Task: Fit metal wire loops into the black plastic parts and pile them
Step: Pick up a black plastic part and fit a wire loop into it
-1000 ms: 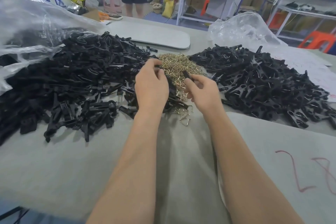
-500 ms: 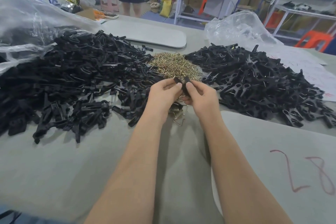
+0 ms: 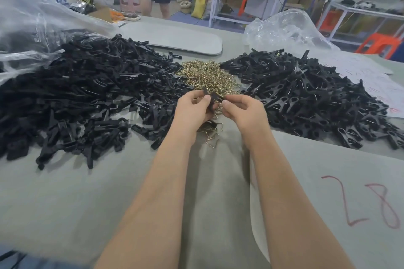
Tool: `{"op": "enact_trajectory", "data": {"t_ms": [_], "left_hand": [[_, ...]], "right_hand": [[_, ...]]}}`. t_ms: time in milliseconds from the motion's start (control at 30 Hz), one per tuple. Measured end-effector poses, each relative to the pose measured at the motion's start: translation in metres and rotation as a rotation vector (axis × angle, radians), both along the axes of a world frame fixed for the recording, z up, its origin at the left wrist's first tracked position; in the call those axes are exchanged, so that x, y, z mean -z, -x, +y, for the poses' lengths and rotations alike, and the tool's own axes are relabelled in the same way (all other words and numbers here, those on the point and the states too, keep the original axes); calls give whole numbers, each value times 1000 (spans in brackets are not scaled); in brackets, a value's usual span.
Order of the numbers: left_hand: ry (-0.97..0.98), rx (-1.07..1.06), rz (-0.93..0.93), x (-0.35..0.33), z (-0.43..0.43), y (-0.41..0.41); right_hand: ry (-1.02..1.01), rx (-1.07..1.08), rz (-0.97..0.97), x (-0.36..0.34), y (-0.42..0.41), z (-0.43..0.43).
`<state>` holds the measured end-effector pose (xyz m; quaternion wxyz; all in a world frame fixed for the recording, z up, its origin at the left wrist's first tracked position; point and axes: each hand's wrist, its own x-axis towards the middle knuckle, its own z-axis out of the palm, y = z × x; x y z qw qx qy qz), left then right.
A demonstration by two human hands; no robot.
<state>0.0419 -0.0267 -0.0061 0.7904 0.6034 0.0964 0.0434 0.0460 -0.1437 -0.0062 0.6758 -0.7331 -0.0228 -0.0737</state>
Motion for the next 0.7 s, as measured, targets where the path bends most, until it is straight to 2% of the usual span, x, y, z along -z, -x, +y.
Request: {"op": "enact_trajectory", "data": {"t_ms": [167,300,400,567,633,700], "left_hand": [[71,46,-15,-1,2,1],[29,66,-45,1,1,2],[21,38,-53,3,3,-1],[78,1,-47,1,2,-2],[75,7,-46,1,2,-2],[45,18,-48,1,2,-1]], "right_hand": [[-200,-64,88,-5,2,-1],[-275,-67,89,-4,3,9],[-104,-40,10,-3,3,13],[410,-24,-224,-2,2,12],[476,35,-276,-1,4,11],[368,70,-244,-2,5,9]]}}
